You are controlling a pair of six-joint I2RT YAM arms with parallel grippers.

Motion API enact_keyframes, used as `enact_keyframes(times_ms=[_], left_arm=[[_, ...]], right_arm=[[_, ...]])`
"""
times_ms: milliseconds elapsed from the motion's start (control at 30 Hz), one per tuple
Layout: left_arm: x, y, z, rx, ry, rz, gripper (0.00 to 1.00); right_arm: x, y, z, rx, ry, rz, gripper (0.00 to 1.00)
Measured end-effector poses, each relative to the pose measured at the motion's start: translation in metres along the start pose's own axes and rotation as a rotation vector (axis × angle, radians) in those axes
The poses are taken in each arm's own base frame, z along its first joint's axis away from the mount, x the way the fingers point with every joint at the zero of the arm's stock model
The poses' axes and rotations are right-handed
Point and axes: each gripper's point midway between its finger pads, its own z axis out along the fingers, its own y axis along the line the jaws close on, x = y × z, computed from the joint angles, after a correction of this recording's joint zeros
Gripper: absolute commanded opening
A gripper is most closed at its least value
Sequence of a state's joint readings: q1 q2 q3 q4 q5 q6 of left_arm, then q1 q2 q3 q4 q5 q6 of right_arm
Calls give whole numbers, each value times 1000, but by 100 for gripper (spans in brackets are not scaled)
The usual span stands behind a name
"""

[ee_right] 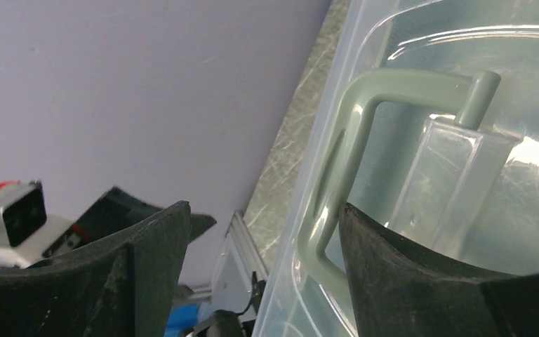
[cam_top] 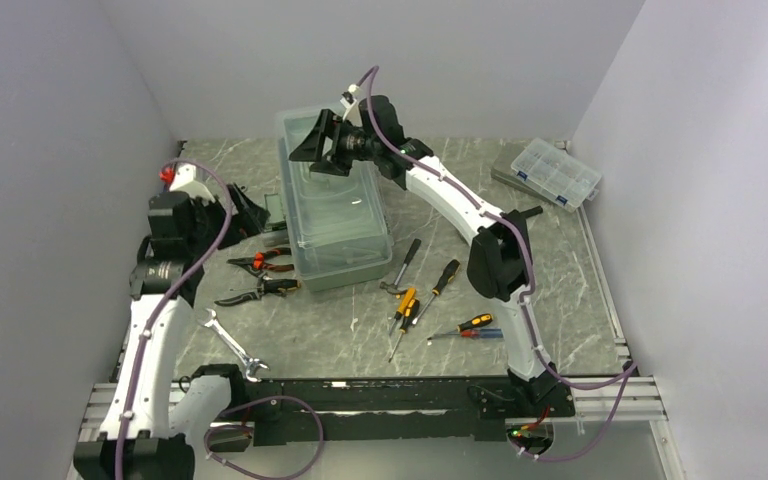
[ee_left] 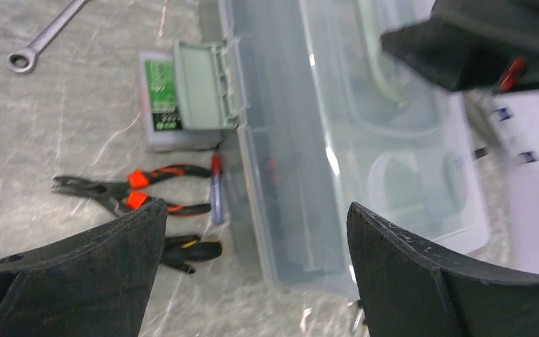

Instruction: Pack the tool kit

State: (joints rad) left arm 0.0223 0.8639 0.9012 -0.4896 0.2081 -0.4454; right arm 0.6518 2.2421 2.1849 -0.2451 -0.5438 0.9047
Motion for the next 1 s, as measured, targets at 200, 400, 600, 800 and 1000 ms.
enact_keyframes(times_ms=[200, 400, 600, 800, 1000], left_arm=[[-52, -18, 19, 100, -37, -108, 99], [-83, -36, 45, 181, -14, -188, 99], [-88, -37, 55, 197, -16, -261, 99], [-86, -36, 75, 222, 11, -301, 100], [-55, -19, 113, 193, 133, -352, 99]], right_arm=[[4, 27, -10, -134, 39, 40, 77], [7, 57, -15, -215, 55, 18, 83], [-6, 32, -26, -12, -32, -26, 76], [-31, 4, -54, 228, -164, -120, 79], [-55, -32, -85, 446, -249, -216, 83]])
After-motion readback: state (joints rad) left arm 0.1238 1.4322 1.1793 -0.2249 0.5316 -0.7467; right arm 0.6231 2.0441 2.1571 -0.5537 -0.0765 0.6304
